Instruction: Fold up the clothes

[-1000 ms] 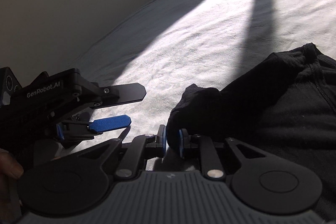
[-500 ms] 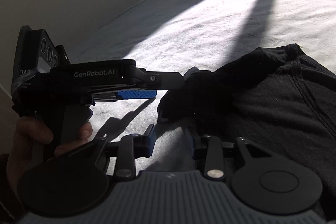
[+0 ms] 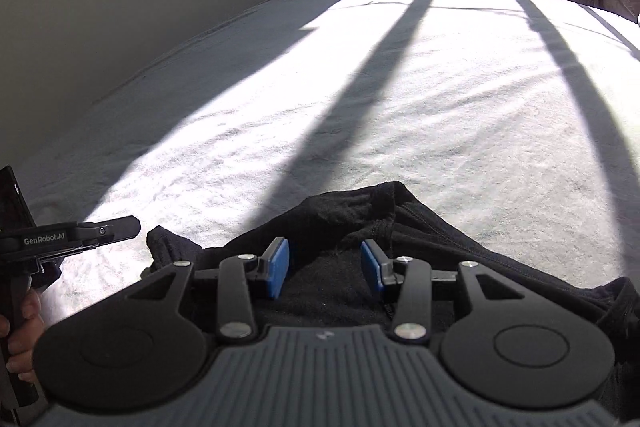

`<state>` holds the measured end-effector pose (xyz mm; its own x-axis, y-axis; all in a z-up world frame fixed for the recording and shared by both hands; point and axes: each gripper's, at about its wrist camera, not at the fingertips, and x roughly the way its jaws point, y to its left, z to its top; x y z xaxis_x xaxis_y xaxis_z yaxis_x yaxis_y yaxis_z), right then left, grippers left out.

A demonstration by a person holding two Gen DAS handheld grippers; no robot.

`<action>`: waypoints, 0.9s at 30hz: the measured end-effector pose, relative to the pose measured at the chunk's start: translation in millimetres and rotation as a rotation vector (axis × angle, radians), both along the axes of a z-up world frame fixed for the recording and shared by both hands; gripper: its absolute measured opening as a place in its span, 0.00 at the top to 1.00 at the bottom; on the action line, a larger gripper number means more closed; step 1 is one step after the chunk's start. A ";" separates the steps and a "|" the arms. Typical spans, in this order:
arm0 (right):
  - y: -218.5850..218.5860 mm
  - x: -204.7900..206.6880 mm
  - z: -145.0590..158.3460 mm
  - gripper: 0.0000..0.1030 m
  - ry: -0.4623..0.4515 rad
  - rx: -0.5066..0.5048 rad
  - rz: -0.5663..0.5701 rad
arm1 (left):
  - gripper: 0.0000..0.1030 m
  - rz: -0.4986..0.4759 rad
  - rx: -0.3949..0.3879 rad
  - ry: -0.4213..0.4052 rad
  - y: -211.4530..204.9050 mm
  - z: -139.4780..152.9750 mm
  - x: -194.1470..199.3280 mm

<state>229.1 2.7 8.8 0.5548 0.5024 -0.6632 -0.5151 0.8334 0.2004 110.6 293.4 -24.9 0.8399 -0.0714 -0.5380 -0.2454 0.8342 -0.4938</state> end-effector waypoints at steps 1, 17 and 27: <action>1.2 8.4 -1.7 0.56 -0.013 -0.014 -0.017 | 0.99 0.019 0.005 0.011 2.4 -0.2 -0.1; 21.3 54.2 -38.1 0.57 -0.093 -0.188 -0.058 | 0.56 0.029 -0.190 0.100 16.6 -25.1 13.7; 60.9 -32.7 -8.9 0.56 -0.084 -0.046 0.278 | 0.58 0.049 -0.288 0.134 30.6 -25.9 6.0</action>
<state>196.4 63.6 -0.1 0.4541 0.6133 -0.6463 -0.7379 0.6654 0.1130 116.7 324.0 -50.7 0.7692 -0.1979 -0.6076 -0.3608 0.6503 -0.6685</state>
